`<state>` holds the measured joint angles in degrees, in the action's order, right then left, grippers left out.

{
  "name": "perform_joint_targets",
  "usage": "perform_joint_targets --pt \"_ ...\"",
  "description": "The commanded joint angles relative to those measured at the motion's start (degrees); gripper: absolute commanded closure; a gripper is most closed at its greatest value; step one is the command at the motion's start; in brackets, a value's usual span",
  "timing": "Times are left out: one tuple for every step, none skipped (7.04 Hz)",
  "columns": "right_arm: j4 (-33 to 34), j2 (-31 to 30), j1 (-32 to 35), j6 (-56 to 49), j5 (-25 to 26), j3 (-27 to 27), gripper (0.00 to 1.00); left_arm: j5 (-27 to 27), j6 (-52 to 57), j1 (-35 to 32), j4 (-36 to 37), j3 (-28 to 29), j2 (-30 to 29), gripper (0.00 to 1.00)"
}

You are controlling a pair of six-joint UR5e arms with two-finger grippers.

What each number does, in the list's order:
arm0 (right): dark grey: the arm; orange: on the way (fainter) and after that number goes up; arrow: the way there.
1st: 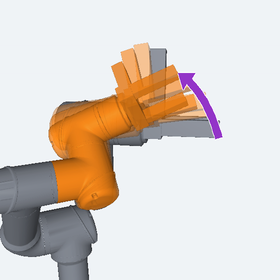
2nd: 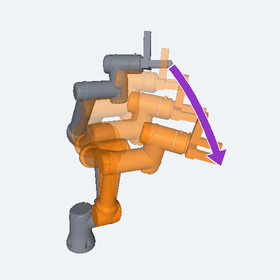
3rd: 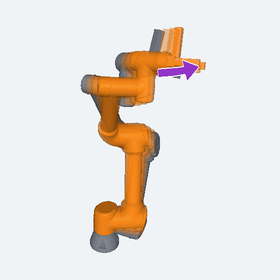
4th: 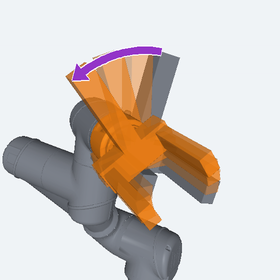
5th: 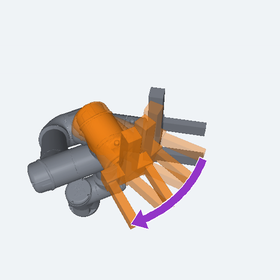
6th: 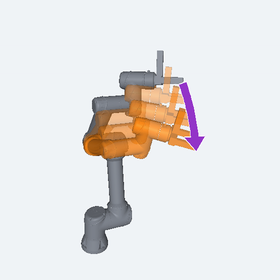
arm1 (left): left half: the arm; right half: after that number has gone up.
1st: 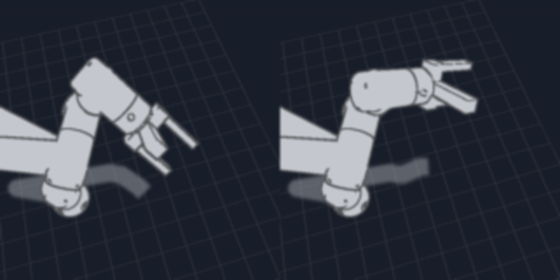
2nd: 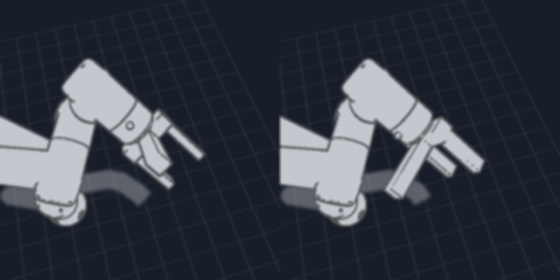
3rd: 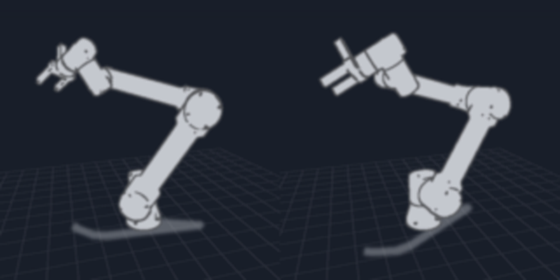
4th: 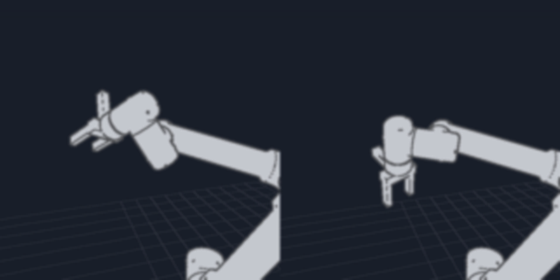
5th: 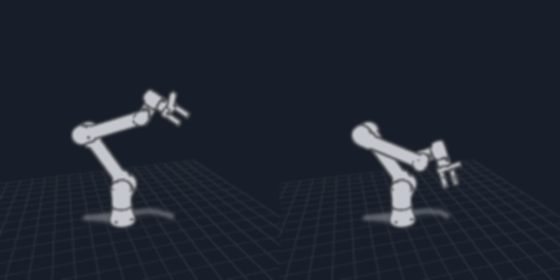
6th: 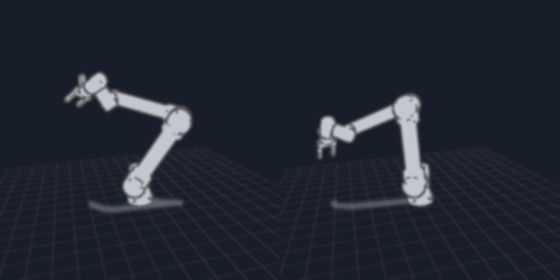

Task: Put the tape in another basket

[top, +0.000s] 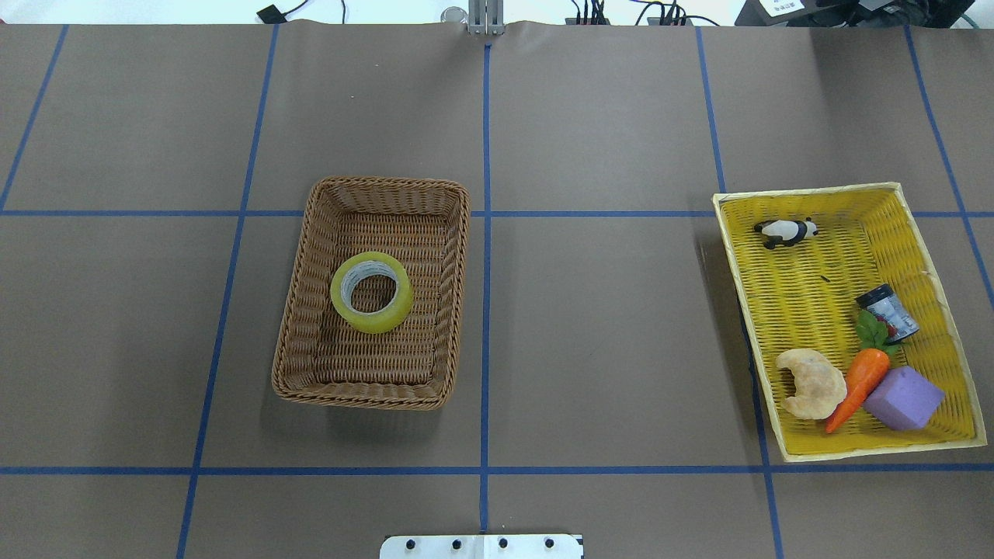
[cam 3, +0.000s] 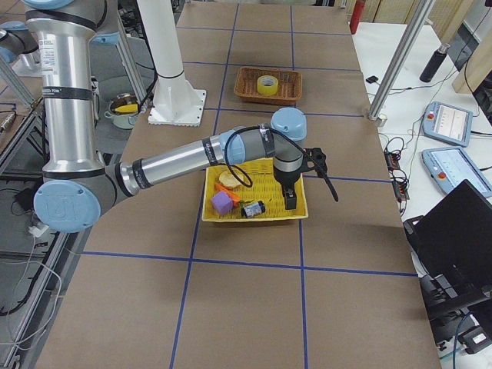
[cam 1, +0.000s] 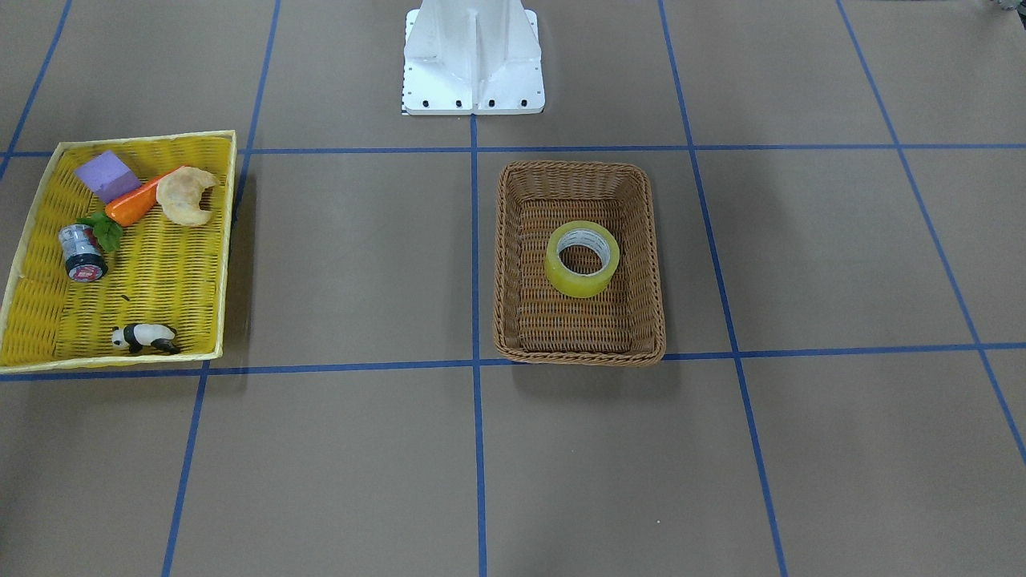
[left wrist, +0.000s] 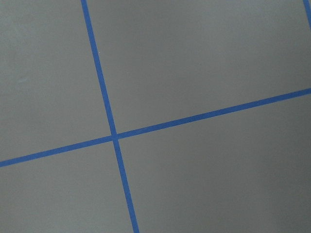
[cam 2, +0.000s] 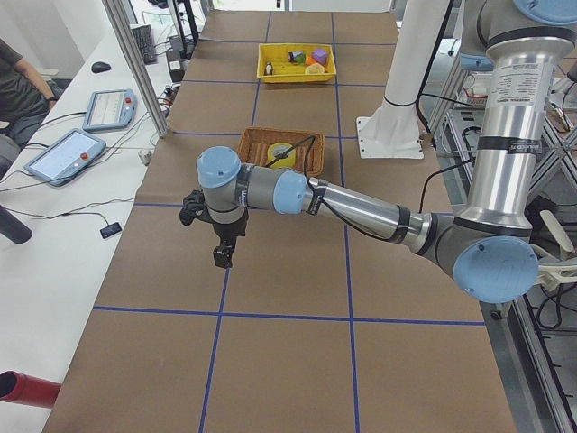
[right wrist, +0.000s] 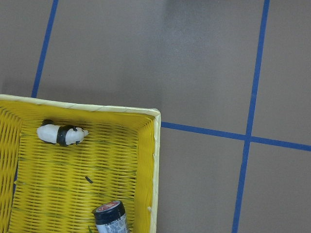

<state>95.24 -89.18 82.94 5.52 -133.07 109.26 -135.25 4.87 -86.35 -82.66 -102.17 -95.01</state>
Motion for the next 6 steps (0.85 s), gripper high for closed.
perform_joint_targets --pt "0.04 -0.03 0.2 -0.24 -0.61 -0.19 0.0 0.07 -0.12 0.04 -2.05 0.47 0.88 0.02" --pt "0.04 -0.03 0.29 -0.16 -0.79 -0.1 0.0 0.07 -0.38 0.04 -3.02 0.22 0.88 0.02" --pt "-0.05 0.05 0.29 -0.24 -0.88 0.07 0.0 0.07 -0.47 0.04 -3.03 0.13 0.88 0.02" --pt "0.04 0.05 0.29 -0.16 -0.88 0.16 0.0 0.07 -0.39 0.04 -3.03 0.21 0.88 0.02" --pt "-0.05 -0.29 0.29 -0.16 -0.96 0.25 0.0 0.07 -0.38 -0.04 -3.12 0.65 0.62 0.02" --pt "0.04 -0.38 0.29 -0.16 -1.05 0.25 0.0 0.07 -0.65 -0.04 -3.12 0.3 0.62 0.02"
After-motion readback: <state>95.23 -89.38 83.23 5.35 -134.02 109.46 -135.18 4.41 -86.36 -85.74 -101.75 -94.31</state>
